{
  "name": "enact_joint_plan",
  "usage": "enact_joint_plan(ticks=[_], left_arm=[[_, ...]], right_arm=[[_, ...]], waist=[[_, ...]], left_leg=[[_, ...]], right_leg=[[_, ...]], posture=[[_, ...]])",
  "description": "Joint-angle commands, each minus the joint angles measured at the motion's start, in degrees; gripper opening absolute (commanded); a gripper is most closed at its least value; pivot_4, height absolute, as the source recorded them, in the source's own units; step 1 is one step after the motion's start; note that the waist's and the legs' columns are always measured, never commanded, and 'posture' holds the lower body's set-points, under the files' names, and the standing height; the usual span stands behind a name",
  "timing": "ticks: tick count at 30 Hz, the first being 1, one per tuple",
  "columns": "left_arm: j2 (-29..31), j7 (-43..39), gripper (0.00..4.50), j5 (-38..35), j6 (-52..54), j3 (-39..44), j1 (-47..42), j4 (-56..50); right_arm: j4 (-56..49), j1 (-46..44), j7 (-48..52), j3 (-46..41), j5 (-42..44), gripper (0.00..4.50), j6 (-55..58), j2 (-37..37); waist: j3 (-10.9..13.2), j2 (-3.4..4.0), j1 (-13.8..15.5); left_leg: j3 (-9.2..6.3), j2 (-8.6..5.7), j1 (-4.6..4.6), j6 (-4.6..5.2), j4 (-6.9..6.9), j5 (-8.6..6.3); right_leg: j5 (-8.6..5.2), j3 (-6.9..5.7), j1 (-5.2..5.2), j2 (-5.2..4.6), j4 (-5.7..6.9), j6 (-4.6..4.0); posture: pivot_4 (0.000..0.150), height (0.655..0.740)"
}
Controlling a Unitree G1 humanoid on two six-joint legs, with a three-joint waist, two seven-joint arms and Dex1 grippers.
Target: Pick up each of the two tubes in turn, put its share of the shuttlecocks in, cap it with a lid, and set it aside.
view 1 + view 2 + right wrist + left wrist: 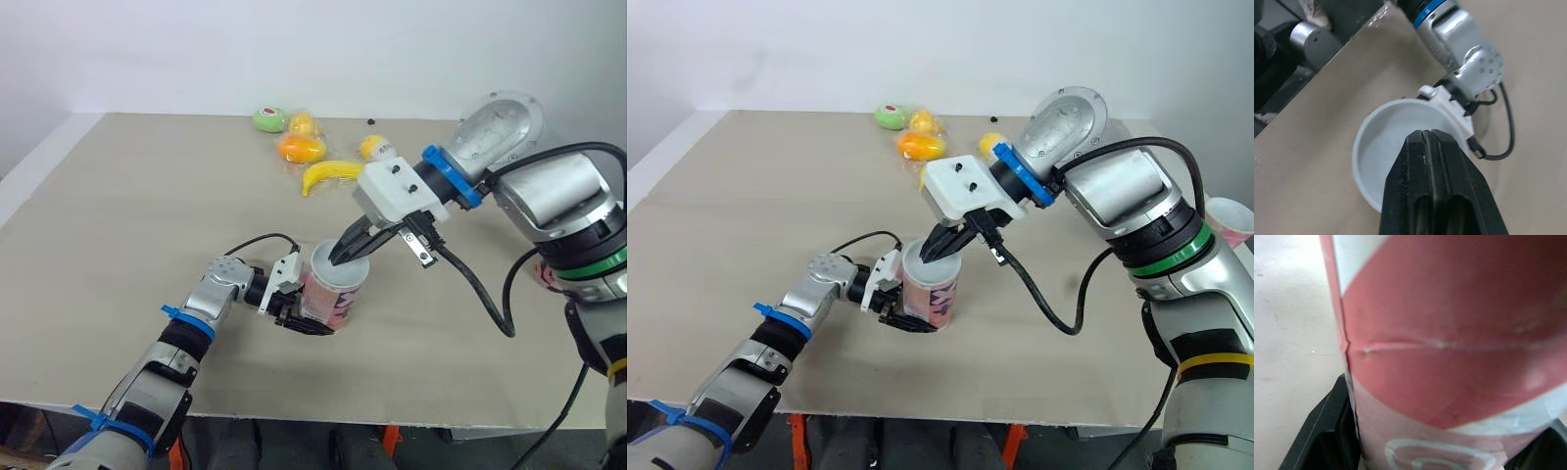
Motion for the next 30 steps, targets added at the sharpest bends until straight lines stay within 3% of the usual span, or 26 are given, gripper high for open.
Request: enact_joint_plan(ticks=[1,10,17,20,26,28,30], left_arm=[[0.8,1.2,3.09,1.3,0.5,0.2,0.2,1.4],[0.7,1.5,3.09,1.2,0.8,0.6,-0.2,1.4],[0.8,1.5,3.09,0.8,1.4,1.1,0.2,0.7],[0.6,1.5,3.09,0.8,1.4,1.2,0.4,0.5],[0.5,1.5,3.09,0.5,1.7,1.5,0.7,-0.1],[0.4,1.5,3.09,0.4,1.6,1.5,0.7,-0.3],[0.3,1.4,3.09,0.3,1.5,1.7,0.8,-0.5]], right_arm=[[2.8,0.4,2.0,2.3,-8.4,0.02,-5.0,2.3],[7.2,2.3,2.2,8.2,-15.8,0.02,-12.2,5.0],[7.5,-1.4,2.2,-2.5,-3.3,0.02,-2.6,7.1],[7.3,-1.9,1.8,-10.1,0.2,0.84,0.3,5.6],[-0.4,5.5,-0.7,-21.6,5.9,3.9,7.9,-2.1],[-4.7,11.0,-3.4,-25.8,8.4,4.48,11.3,-4.3],[-9.2,17.6,-6.7,-29.9,10.2,4.48,13.8,-5.7]], waist=[[0.0,0.0,0.0],[-0.1,-0.06,-0.2],[0.0,-0.06,-0.7],[0.0,-0.03,-0.6],[0.1,-0.03,0.3],[0.1,-0.03,0.3],[0.1,0.05,0.3]], left_leg=[[0.0,0.01,0.01,0.0,0.01,0.0],[0.02,0.01,0.66,-0.02,0.0,0.0],[0.01,0.01,0.77,-0.02,-0.02,0.0],[0.01,0.01,0.42,0.01,-0.03,0.02],[-0.11,-0.05,-0.2,-0.04,-0.11,-0.05],[-0.1,-0.05,-0.2,-0.04,-0.23,-0.05],[-0.1,-0.05,-0.2,-0.04,-0.28,-0.05]], right_leg=[[0.02,0.0,0.0,0.01,0.0,0.02],[-0.09,0.0,0.28,0.0,0.0,-0.28],[0.09,0.01,0.41,-0.04,0.0,-0.46],[0.12,0.01,0.2,-0.01,0.0,-0.4],[0.22,-0.01,-0.02,0.01,-0.35,-0.26],[0.22,-0.01,-0.01,0.01,-0.45,-0.25],[0.22,0.0,-0.04,0.01,-0.45,-0.26]], posture=[[0.15,0.6917],[0.15,0.6917],[0.15,0.6917],[0.15,0.6917],[0.15,0.6917],[0.15,0.6917],[0.15,0.6917]])
